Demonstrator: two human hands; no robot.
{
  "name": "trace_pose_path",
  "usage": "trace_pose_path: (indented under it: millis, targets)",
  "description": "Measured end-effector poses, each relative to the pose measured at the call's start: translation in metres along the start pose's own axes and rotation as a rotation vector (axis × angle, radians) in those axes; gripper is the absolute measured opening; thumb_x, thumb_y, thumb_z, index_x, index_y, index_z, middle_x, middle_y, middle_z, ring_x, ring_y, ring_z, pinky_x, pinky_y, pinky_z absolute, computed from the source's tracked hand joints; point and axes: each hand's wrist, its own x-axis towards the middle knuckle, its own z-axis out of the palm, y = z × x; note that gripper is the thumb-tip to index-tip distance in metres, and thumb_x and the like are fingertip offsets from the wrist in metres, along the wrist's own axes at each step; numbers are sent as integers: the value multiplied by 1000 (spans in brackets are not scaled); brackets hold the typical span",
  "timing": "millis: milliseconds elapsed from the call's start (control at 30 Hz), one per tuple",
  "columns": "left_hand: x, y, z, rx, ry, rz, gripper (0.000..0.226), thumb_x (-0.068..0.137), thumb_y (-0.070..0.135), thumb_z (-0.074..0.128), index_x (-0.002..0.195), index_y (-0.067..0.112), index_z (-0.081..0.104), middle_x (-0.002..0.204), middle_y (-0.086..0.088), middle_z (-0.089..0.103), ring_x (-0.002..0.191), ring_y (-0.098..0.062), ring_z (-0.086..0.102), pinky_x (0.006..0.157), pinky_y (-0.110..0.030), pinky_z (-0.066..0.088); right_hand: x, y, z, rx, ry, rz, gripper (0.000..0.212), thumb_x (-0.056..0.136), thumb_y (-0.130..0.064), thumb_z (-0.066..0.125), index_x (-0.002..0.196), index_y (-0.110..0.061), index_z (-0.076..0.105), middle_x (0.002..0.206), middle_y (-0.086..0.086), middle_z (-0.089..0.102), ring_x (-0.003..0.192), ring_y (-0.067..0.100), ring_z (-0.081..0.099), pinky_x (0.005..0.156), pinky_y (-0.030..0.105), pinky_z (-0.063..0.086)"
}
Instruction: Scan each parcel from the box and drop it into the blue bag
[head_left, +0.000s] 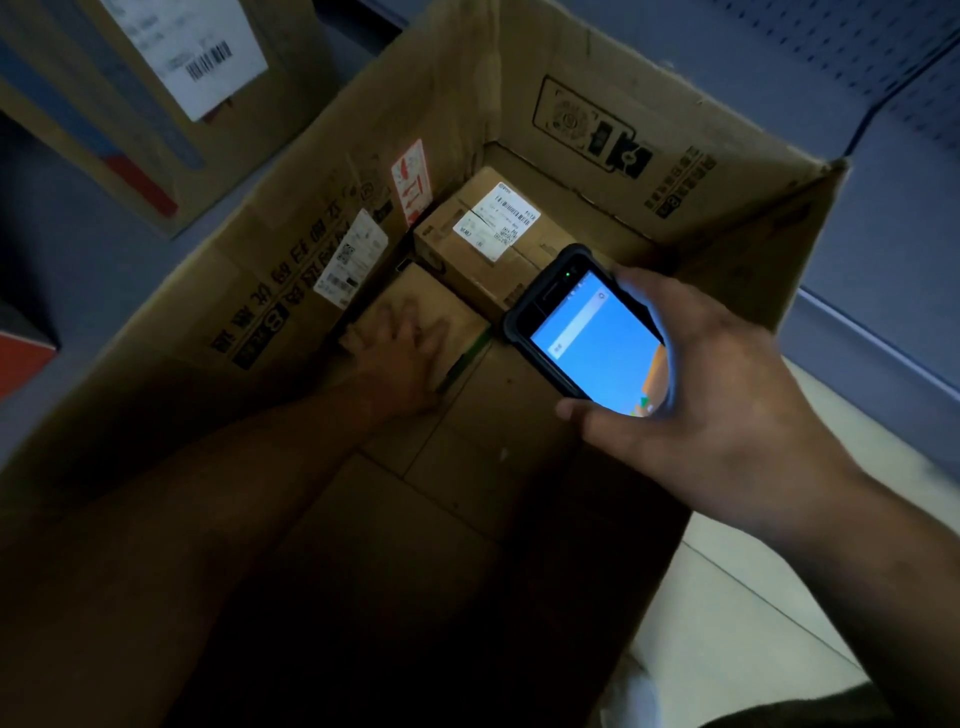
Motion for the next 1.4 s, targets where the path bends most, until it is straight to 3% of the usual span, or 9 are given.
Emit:
trace_pose_path:
  millis: [100,300,600,733,867,967,1100,1200,1400]
  targets:
    - [5,5,7,-42,-75,-95,129,71,80,69,153,41,-22,164,-14,-35,149,-55,-21,106,-85,16,-1,2,1,-13,0,-4,103,63,-54,85,147,-42,28,145,-16,42,129,12,40,85,24,33]
    - [6,15,21,-35,-66,-143,131,71,79,70,142,45,-35,163,-12,-34,149,-56,-17,102,-88,16,-3,2,1,7,-7,-11,102,63,-52,86,147,-41,29,145,-15,43,129,12,41,86,24,34]
    - [-32,16,31,-38,-43,91,115,78,78,61,155,47,-20,169,-11,-10,150,-58,-2,109,-76,27,-3,0,2,1,2,-26,102,63,-52,86,147,-39,30,144,-13,45,126,12,42,81,22,33]
    - [-41,23,33,-63,91,172,109,72,83,53,157,43,-3,160,-16,16,141,-49,26,103,-66,35,-2,0,2,11,0,-40,102,62,-52,86,147,-38,31,143,-12,45,127,13,42,84,23,34]
    - [-28,13,23,-232,147,-86,110,70,83,58,154,42,0,165,-17,16,148,-45,23,110,-67,28,-1,2,2,14,14,-47,102,61,-53,85,147,-39,32,143,-14,45,128,11,42,76,12,30]
    - [-20,-5,23,-314,-34,-229,125,61,90,62,151,51,-15,167,-14,17,151,-45,20,111,-72,21,-1,3,1,21,33,-60,101,61,-55,85,146,-40,32,143,-16,45,124,6,40,76,6,25]
    - [-28,-10,27,-423,-147,-216,136,57,83,73,140,58,-31,151,-17,41,133,-44,46,105,-59,41,-1,2,2,24,40,-65,101,61,-55,85,146,-40,32,143,-16,45,125,6,40,76,5,23]
    - [-33,-4,25,-438,-113,-202,138,54,80,77,139,59,-31,148,-16,43,130,-44,48,102,-60,44,-2,3,3,12,39,-71,101,61,-55,84,146,-40,32,144,-15,44,119,0,35,75,5,23]
    - [-37,9,17,-407,-45,-189,142,52,78,80,151,44,-16,153,-14,41,134,-45,43,103,-61,40,-3,2,4,-3,57,-80,100,61,-56,83,146,-39,33,143,-14,46,117,-1,33,75,6,23]
